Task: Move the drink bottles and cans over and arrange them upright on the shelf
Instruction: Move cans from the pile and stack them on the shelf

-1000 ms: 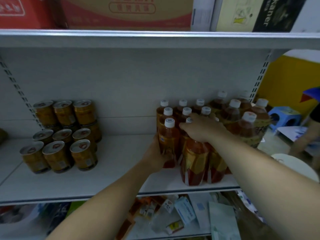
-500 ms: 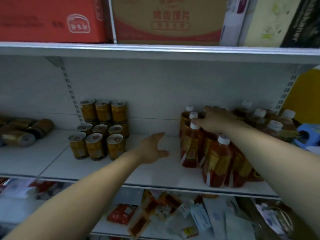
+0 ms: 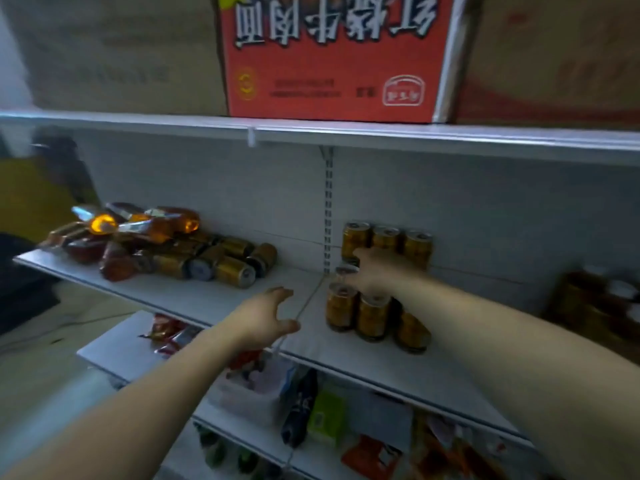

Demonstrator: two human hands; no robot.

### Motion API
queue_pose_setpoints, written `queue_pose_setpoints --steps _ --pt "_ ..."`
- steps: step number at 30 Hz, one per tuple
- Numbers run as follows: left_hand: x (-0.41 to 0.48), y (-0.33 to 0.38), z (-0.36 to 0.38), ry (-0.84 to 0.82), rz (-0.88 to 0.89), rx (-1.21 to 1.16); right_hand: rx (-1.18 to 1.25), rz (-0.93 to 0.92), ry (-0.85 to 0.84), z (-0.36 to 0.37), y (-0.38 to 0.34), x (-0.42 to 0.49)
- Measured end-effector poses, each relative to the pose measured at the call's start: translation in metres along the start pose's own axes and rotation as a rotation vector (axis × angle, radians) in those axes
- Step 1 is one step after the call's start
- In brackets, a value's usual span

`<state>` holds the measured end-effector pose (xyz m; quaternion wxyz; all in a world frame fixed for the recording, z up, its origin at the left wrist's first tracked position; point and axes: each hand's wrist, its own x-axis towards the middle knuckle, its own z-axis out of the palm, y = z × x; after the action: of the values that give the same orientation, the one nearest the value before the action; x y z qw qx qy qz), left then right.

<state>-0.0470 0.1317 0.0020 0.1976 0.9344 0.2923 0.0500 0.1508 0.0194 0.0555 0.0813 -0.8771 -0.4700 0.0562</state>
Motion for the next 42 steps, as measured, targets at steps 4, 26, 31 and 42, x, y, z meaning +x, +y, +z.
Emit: queue_pose_setpoints --steps 4,26,31,42 --pt "-0.019 -0.079 -0.031 0.011 -0.097 -0.002 0.011 -0.059 -0.023 0.023 -0.07 0.04" --pt "0.114 -0.28 -0.061 0.054 -0.153 0.19 -0.025 -0.181 0.018 0.178 -0.189 0.215" --pt "0.166 -0.291 -0.06 0.05 -0.026 0.346 0.113 -0.071 0.098 0.192 -0.174 0.199" --pt "0.157 -0.283 -0.038 0.094 0.428 0.276 0.842 0.338 0.481 0.196 -0.186 0.129"
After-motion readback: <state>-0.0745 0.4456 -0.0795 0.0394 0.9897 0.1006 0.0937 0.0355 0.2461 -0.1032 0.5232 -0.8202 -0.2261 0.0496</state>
